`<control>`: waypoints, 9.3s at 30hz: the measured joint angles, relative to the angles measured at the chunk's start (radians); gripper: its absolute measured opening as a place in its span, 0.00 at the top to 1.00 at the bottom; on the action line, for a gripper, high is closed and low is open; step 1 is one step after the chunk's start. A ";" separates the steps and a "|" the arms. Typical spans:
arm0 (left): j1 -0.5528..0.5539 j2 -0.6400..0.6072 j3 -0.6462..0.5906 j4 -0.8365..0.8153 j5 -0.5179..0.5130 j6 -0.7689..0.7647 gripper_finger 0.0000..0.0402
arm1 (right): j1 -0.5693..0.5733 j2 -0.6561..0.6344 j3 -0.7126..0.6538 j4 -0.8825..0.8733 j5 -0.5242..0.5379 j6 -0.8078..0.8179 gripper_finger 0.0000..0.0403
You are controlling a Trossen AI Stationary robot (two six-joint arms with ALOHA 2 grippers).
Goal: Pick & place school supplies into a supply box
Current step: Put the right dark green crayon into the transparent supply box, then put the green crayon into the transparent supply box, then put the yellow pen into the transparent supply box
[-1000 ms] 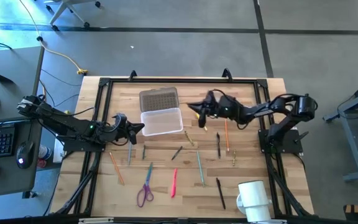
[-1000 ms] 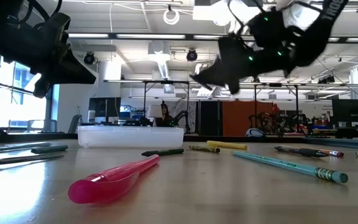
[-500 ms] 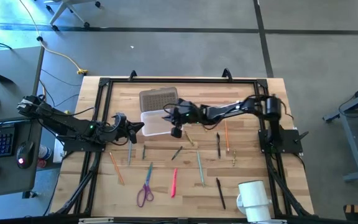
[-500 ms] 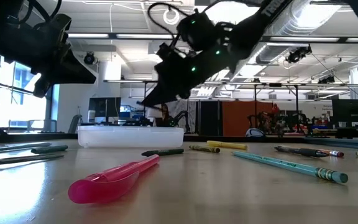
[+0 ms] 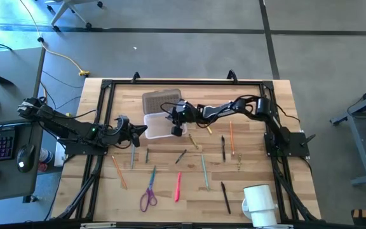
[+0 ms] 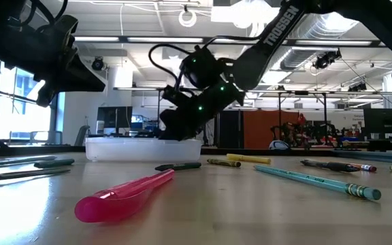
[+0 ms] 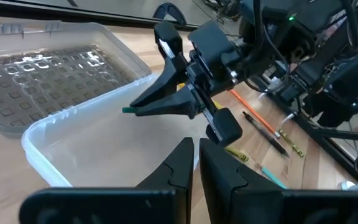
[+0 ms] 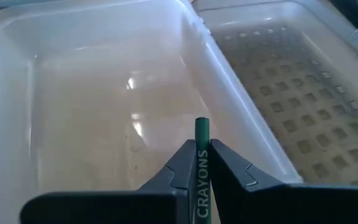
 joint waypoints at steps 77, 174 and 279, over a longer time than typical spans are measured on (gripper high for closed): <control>0.000 0.000 0.000 0.000 0.004 0.000 0.85 | 0.246 -0.095 -0.264 0.069 -0.371 -0.203 0.97; 0.013 0.843 0.563 -0.760 0.593 -0.308 0.91 | 0.029 -0.083 -0.094 0.213 -0.238 -0.054 0.79; 0.324 0.489 1.059 -1.628 -0.019 -0.028 0.74 | 0.031 -0.550 -0.567 -0.203 0.255 0.381 0.78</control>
